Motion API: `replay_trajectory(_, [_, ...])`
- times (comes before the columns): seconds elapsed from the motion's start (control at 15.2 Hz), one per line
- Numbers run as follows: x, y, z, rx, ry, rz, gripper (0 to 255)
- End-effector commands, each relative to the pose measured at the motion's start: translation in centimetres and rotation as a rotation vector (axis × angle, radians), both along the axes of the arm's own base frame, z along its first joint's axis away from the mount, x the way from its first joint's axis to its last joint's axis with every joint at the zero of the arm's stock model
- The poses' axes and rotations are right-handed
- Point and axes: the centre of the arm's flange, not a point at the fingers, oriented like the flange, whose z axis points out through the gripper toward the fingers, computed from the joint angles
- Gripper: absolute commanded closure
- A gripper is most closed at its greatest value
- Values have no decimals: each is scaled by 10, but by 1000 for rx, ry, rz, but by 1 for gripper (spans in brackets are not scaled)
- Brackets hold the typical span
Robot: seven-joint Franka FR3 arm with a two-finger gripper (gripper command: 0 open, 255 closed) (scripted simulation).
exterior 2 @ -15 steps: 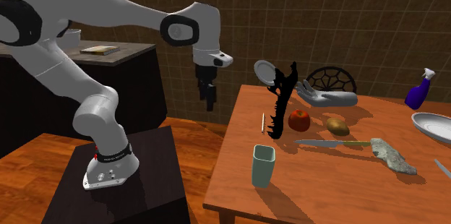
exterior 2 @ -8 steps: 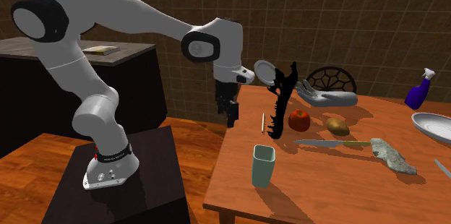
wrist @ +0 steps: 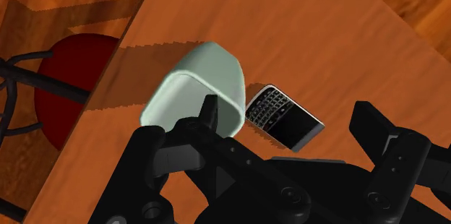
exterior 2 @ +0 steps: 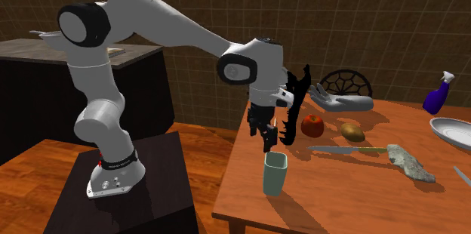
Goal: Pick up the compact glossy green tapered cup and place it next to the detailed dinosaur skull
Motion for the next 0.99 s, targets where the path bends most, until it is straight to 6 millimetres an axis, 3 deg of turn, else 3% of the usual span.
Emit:
replay_trajectory(0.0, [15, -23, -12, -1, -7, 4, 0])
replay_trajectory(0.53, [20, -30, -53, 0, -9, 5, 0])
replay_trajectory(0.92, [20, -30, -56, 0, -9, 5, 0])
